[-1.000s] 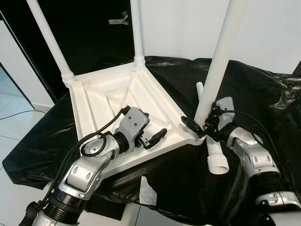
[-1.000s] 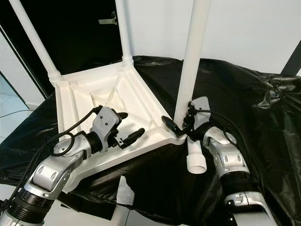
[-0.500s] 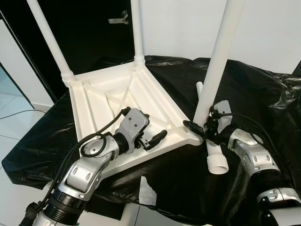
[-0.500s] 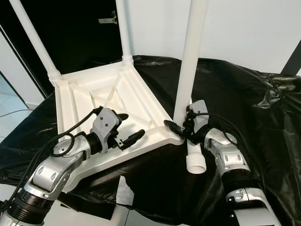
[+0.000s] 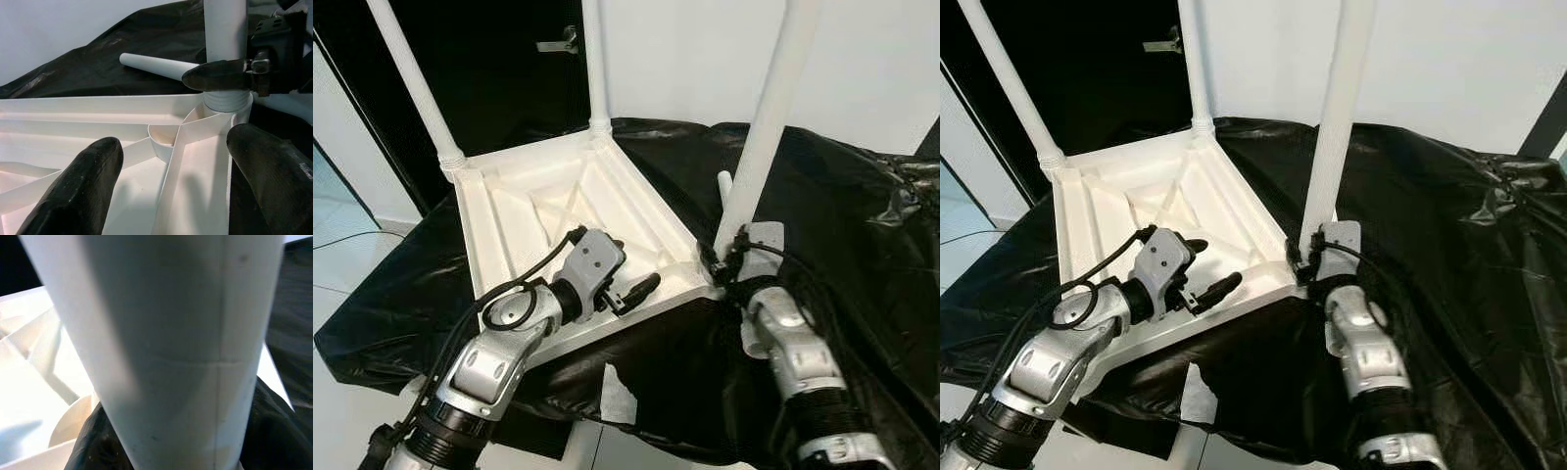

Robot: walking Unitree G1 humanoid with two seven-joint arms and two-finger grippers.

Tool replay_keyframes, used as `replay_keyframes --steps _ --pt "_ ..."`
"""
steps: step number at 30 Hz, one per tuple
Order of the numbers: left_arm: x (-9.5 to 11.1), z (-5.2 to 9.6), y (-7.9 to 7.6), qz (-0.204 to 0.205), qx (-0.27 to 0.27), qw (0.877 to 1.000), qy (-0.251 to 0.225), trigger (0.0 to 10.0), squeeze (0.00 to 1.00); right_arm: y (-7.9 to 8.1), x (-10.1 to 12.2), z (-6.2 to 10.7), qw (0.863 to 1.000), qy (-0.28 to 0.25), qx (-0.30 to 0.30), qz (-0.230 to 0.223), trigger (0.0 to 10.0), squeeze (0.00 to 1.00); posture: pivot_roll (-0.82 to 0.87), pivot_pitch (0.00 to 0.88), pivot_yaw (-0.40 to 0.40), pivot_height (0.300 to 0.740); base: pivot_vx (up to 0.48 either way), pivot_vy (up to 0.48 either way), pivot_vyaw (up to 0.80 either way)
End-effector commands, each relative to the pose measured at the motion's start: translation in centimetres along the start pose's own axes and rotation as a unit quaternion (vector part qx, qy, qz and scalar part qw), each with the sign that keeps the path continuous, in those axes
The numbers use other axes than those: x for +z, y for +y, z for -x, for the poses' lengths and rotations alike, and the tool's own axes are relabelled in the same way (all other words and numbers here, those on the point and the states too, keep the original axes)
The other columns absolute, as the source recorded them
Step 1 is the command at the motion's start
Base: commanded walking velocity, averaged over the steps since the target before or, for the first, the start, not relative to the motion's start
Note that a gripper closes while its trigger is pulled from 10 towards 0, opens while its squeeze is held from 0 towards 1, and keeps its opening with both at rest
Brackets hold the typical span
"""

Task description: Building children table

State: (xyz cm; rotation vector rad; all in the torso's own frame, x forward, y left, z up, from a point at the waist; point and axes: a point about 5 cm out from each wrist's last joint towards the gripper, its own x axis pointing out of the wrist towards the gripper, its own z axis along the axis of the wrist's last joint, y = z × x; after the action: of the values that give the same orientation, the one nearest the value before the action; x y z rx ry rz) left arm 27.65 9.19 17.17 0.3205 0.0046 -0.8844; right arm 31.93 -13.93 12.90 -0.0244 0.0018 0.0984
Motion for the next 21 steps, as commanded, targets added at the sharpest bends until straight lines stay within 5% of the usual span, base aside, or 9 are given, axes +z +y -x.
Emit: replay_keyframes --steps 1,2,5,16,17,21 --pt "0.0 0.0 -0.2 0.002 -0.003 1.0 0.001 10.0 0.0 -0.5 -1.1 0.3 0.999 0.028 -0.028 -0.003 10.0 0.0 0.02 0.0 0.004 0.74 0.0 0.0 0.0" --pt "0.0 0.0 -0.2 0.001 -0.004 1.0 0.002 10.0 0.0 -0.7 -1.1 0.5 0.995 0.03 -0.09 -0.011 10.0 0.0 0.02 0.0 0.0 0.74 0.0 0.0 0.0" --pt "0.0 0.0 -0.2 0.0 -0.004 1.0 0.002 10.0 0.0 -0.8 -1.0 0.6 0.992 0.03 -0.122 -0.017 10.0 0.0 0.02 0.0 0.0 0.74 0.0 0.0 0.0" --pt "0.0 -0.1 -0.2 0.0 0.0 1.0 0.003 10.0 0.0 0.1 0.4 0.9 0.995 -0.008 -0.1 -0.019 10.0 0.0 0.02 0.0 0.002 0.74 0.0 0.0 0.0" --pt "0.1 -0.1 -0.1 0.0 0.002 1.0 0.003 10.0 0.0 0.1 0.5 1.0 0.995 -0.013 -0.094 -0.021 10.0 0.99 0.02 0.0 -0.001 0.74 0.0 0.0 0.0" --pt "0.2 -0.1 0.0 -0.002 0.007 1.0 0.002 10.0 0.0 0.5 1.0 1.3 0.997 -0.028 -0.067 -0.019 10.0 1.0 0.02 0.0 -0.004 0.74 0.0 0.0 0.0"
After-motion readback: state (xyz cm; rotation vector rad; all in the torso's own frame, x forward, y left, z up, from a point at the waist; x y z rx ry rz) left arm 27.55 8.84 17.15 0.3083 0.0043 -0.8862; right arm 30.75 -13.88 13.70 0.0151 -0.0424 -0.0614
